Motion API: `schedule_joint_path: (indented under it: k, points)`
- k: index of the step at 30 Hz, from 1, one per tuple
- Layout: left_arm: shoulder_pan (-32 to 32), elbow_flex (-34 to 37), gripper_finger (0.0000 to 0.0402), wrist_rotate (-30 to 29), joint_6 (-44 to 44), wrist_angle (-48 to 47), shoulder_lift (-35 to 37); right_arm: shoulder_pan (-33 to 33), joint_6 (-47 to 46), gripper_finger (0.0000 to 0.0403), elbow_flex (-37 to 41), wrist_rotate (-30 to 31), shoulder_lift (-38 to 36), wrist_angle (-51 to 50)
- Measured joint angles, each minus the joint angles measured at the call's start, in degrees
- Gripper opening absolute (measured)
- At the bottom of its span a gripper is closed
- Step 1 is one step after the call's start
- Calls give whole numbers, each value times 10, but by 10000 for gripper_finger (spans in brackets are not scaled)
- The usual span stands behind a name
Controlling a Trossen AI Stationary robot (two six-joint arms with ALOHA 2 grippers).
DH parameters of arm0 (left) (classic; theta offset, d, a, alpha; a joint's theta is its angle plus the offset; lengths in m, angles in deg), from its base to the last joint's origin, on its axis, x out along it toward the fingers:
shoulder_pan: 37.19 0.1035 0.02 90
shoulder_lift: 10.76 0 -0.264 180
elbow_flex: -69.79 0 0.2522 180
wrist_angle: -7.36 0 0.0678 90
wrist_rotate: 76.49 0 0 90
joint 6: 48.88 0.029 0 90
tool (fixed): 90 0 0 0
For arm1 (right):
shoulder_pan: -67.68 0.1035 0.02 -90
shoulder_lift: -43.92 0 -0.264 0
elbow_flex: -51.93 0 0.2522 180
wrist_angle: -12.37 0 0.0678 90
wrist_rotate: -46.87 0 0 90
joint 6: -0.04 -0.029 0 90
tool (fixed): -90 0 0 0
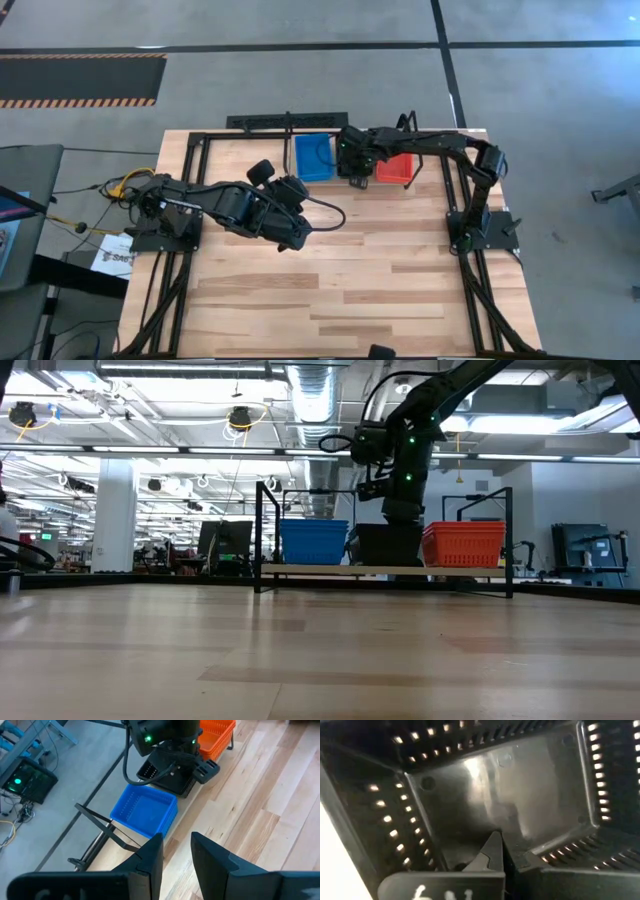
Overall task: Stack baskets on shelf by color
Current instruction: Adjust the bins on the shelf
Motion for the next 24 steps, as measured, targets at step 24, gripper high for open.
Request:
schedule_joint_path:
  k: [24]
  points:
    - [0, 0, 89, 4, 12, 9, 0, 55, -68, 1, -123, 75, -121, -129]
